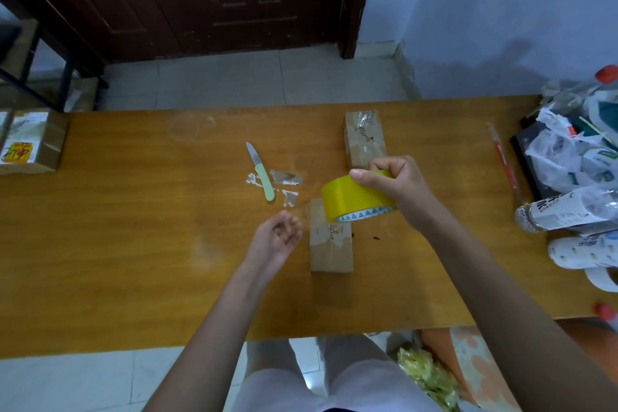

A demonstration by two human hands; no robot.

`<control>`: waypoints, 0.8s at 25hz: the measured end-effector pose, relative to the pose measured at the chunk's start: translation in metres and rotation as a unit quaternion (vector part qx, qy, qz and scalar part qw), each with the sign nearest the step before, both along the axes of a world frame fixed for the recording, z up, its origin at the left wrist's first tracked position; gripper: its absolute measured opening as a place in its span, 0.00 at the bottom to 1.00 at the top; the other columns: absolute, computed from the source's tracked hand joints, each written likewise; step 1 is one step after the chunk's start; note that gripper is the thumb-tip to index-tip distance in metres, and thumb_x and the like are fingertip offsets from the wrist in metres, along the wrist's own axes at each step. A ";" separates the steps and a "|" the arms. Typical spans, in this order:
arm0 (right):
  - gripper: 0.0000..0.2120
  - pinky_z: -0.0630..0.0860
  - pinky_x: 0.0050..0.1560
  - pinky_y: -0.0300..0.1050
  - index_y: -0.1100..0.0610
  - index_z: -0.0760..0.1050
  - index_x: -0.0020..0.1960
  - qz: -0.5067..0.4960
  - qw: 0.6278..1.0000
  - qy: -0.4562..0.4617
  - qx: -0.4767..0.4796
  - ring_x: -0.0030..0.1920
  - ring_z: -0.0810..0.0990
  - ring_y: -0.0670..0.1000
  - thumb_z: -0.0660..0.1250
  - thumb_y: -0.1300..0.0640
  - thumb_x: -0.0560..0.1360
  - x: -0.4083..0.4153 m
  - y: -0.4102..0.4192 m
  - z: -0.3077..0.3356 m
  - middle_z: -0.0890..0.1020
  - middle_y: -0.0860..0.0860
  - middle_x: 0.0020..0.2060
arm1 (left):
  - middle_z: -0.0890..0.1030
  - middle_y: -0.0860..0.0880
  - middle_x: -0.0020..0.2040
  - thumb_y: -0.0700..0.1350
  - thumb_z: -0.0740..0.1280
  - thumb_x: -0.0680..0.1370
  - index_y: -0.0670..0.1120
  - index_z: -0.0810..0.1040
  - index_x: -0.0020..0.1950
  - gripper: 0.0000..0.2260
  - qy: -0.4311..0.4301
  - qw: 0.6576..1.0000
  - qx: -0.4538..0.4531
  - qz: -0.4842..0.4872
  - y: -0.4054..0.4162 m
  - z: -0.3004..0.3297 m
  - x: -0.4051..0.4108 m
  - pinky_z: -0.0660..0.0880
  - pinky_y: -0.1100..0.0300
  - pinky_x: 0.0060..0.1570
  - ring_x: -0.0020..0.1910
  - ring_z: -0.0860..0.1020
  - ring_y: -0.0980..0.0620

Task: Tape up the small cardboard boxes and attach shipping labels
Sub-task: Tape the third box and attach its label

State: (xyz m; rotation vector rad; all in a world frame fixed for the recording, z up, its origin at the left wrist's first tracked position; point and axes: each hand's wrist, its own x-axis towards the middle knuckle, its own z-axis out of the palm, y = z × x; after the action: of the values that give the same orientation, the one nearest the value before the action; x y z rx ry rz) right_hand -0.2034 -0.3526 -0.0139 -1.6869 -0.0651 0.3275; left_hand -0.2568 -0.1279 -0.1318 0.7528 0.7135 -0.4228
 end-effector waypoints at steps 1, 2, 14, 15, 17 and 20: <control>0.22 0.65 0.27 0.34 0.52 0.64 0.26 -0.008 1.000 0.000 -0.009 0.24 0.67 0.45 0.73 0.45 0.67 -0.001 -0.006 -0.003 0.66 0.46 0.23 | 0.80 0.45 0.41 0.38 0.66 0.77 0.40 0.74 0.49 0.03 0.003 0.999 0.047 -0.020 0.001 -0.002 0.002 0.79 0.61 0.41 0.40 0.80 0.50; 0.22 0.65 0.27 0.34 0.51 0.64 0.26 -0.015 1.000 0.000 -0.019 0.24 0.67 0.44 0.73 0.45 0.67 -0.003 -0.012 -0.006 0.66 0.45 0.23 | 0.81 0.45 0.41 0.38 0.67 0.77 0.40 0.75 0.49 0.02 0.012 0.994 0.096 -0.042 0.000 -0.005 0.005 0.79 0.63 0.38 0.39 0.80 0.52; 0.27 0.59 0.32 0.47 0.63 0.63 0.28 -0.095 0.979 -0.001 -0.178 0.29 0.65 0.50 0.75 0.49 0.71 -0.037 -0.065 -0.096 0.64 0.55 0.26 | 0.82 0.54 0.38 0.43 0.71 0.77 0.50 0.81 0.41 0.05 -0.079 0.866 0.457 -0.186 -0.026 -0.035 0.013 0.72 0.66 0.38 0.39 0.79 0.57; 0.26 0.58 0.32 0.47 0.61 0.64 0.28 -0.100 0.979 -0.003 -0.179 0.29 0.64 0.49 0.75 0.50 0.71 -0.038 -0.065 -0.100 0.63 0.54 0.26 | 0.82 0.54 0.38 0.44 0.71 0.77 0.50 0.81 0.41 0.05 -0.080 0.861 0.468 -0.184 -0.027 -0.036 0.013 0.72 0.66 0.38 0.39 0.79 0.58; 0.24 0.58 0.31 0.46 0.57 0.64 0.28 -0.101 0.978 -0.005 -0.181 0.28 0.64 0.48 0.76 0.51 0.71 -0.036 -0.063 -0.105 0.62 0.52 0.25 | 0.82 0.54 0.39 0.44 0.71 0.77 0.51 0.80 0.41 0.05 -0.079 0.855 0.482 -0.176 -0.028 -0.038 0.010 0.71 0.67 0.38 0.40 0.79 0.58; 0.24 0.57 0.31 0.45 0.55 0.63 0.28 -0.095 0.978 -0.011 -0.187 0.27 0.63 0.47 0.76 0.51 0.71 -0.033 -0.062 -0.112 0.62 0.50 0.25 | 0.82 0.55 0.41 0.45 0.70 0.77 0.53 0.79 0.42 0.05 -0.072 0.847 0.499 -0.168 -0.032 -0.042 0.004 0.72 0.67 0.39 0.42 0.79 0.59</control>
State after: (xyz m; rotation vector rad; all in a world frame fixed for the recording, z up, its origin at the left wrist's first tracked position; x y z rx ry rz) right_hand -0.2369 -0.4141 -0.1264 -2.0522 0.1501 0.1845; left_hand -0.2523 -0.1594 -0.1738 1.9011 0.6339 -0.2811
